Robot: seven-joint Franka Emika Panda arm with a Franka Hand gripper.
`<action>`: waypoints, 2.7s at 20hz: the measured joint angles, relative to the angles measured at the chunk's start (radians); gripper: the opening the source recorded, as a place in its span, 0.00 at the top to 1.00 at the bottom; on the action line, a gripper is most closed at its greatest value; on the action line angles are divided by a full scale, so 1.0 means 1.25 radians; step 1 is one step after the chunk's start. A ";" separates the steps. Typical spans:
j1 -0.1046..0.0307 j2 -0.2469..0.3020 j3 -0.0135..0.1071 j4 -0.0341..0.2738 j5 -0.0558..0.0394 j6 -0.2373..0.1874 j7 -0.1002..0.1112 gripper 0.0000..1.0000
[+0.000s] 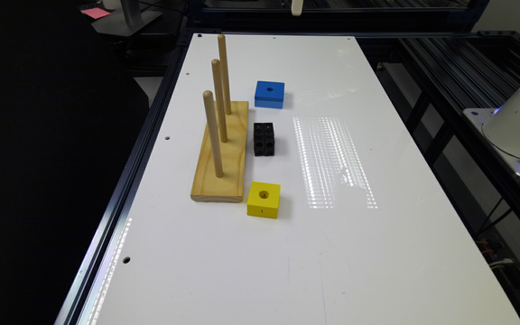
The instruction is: Pick up blue block.
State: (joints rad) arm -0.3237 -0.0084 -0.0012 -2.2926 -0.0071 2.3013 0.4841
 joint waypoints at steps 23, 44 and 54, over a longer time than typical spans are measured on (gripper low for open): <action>0.000 0.140 0.008 -0.008 0.0000 0.139 0.000 0.00; 0.000 0.274 0.024 0.008 0.0005 0.269 0.004 0.00; 0.000 0.319 0.026 0.043 0.0005 0.286 0.004 0.00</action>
State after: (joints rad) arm -0.3233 0.3905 0.0309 -2.2384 -0.0065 2.6586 0.4896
